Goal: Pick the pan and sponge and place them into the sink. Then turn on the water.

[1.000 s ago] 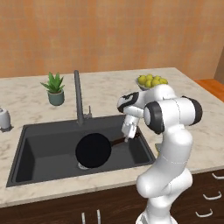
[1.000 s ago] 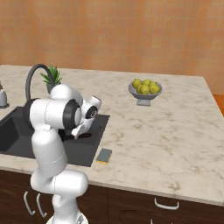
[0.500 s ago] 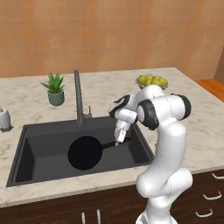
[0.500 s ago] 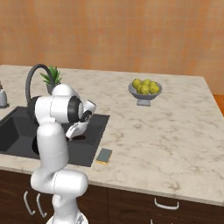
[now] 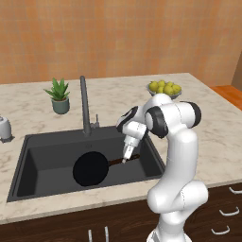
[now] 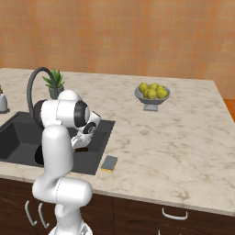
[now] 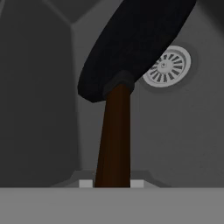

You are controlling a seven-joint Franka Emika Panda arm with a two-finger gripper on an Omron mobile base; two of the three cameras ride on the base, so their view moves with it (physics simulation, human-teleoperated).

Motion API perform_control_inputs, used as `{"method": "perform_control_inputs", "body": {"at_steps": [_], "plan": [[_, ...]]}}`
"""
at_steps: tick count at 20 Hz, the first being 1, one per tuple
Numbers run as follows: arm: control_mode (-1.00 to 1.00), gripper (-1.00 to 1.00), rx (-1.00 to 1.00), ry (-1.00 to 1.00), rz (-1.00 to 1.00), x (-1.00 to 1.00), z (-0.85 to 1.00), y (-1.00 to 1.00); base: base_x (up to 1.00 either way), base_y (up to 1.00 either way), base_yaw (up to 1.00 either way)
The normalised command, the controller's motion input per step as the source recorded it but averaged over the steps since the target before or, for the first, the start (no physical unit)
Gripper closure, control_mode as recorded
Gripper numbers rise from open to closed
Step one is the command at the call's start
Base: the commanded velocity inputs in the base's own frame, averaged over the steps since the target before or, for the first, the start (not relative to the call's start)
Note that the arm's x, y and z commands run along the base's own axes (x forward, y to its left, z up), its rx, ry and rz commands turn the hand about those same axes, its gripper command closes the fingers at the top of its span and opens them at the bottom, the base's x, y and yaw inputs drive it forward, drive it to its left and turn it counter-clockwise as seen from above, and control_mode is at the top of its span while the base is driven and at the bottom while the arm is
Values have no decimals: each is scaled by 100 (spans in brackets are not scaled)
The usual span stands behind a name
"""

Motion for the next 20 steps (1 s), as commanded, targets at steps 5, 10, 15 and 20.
{"method": "perform_control_inputs", "body": {"at_steps": [5,10,15,20], "plan": [[-100,100,0,1,-5,1,-43,6,0,0,0],[-100,100,0,0,-6,1,-27,3,0,0,0],[-100,100,0,4,-8,2,-24,14,0,0,0],[-100,100,0,0,-7,16,-17,34,0,0,0]]}}
